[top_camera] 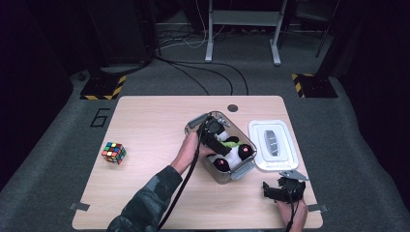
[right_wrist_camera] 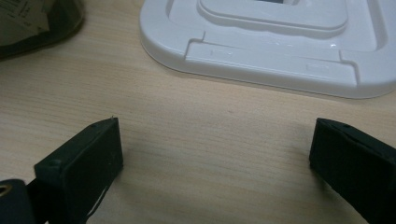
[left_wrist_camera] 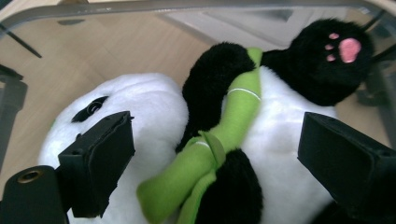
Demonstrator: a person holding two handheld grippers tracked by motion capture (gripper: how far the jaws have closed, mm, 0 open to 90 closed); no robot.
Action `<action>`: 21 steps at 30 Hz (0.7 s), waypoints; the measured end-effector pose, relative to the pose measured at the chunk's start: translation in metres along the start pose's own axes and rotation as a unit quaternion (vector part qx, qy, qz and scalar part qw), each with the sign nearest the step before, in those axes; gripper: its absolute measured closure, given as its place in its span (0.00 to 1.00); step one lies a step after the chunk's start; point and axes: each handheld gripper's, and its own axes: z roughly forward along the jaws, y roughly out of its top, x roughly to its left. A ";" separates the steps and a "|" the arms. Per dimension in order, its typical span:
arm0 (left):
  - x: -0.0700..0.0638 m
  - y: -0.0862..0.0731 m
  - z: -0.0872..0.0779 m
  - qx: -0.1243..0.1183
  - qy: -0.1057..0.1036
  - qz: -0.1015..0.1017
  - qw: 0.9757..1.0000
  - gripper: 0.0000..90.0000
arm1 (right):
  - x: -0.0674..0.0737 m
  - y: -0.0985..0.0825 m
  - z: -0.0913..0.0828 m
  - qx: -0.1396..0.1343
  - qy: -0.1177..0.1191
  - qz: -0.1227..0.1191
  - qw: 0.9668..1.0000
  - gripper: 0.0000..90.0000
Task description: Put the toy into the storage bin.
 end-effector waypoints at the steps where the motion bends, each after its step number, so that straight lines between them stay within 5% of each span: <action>1: 0.001 -0.002 -0.006 -0.012 -0.007 -0.002 1.000 0.11 | 0.000 0.000 0.000 0.000 0.000 0.000 1.000 0.02; 8: 0.006 -0.009 -0.028 -0.041 -0.008 -0.007 0.999 0.10 | 0.000 0.000 0.000 0.001 0.000 0.000 1.000 0.02; 21: 0.028 -0.048 -0.077 -0.078 0.016 -0.031 0.996 0.06 | 0.000 0.000 0.000 0.000 0.000 0.001 1.000 0.02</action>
